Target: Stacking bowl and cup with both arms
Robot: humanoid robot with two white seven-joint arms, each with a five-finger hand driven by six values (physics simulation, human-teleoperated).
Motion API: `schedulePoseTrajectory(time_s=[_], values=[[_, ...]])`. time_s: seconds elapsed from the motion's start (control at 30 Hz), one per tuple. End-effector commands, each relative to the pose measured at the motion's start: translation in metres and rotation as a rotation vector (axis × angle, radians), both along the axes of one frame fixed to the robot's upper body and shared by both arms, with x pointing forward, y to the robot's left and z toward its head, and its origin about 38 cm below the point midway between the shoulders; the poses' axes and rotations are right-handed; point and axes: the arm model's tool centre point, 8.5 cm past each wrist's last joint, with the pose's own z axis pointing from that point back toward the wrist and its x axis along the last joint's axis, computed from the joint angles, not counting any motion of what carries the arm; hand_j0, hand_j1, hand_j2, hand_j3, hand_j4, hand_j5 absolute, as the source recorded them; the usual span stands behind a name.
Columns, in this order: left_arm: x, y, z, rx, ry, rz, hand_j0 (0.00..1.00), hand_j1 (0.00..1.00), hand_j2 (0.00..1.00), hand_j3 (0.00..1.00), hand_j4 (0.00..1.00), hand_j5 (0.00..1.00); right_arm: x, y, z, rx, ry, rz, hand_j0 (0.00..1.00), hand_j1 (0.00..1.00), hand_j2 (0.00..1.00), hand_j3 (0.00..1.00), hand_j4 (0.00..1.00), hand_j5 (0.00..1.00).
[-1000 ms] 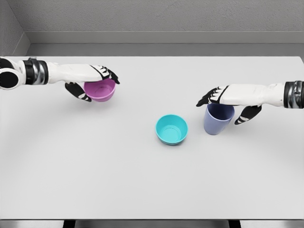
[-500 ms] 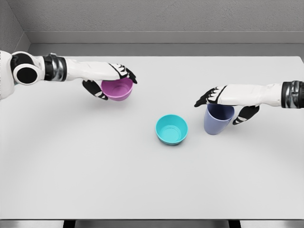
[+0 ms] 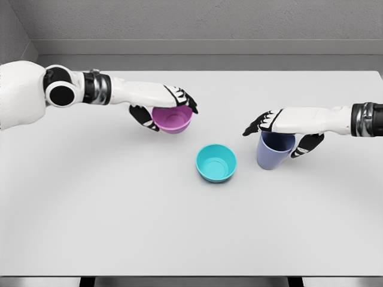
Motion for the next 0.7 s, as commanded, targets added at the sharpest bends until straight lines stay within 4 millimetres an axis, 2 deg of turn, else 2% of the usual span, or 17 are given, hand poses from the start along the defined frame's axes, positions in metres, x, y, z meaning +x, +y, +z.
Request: schedulePoseTrajectory(time_s=[0.0,0.13,0.17,0.3,0.67], values=[[-0.002,-0.009,0.000,-0.011,0.007,-0.016,0.59,0.59,0.59,0.59,0.59,0.59,0.000,-0.001,0.000,0.004,0.003,-0.006,0.96,0.96,0.96,0.96,0.96,0.96],[-0.007,-0.020,0.000,-0.018,0.014,-0.044,0.59,0.59,0.59,0.59,0.59,0.59,-0.001,-0.001,-0.004,0.001,0.009,-0.006,0.94,0.94,0.94,0.94,0.94,0.94],[-0.008,-0.022,-0.003,-0.011,0.018,-0.052,0.59,0.59,0.59,0.59,0.59,0.59,-0.001,-0.002,-0.004,-0.001,0.010,-0.007,0.86,0.86,0.86,0.86,0.86,0.86],[-0.009,-0.030,0.001,-0.012,0.011,-0.069,0.59,0.59,0.59,0.59,0.59,0.59,0.001,-0.004,-0.005,-0.027,0.024,-0.009,0.78,0.78,0.78,0.78,0.78,0.78],[-0.023,-0.047,-0.007,-0.012,0.045,-0.125,0.59,0.59,0.59,0.59,0.59,0.59,0.005,-0.003,-0.010,-0.030,0.032,-0.015,0.69,0.69,0.69,0.69,0.69,0.69]])
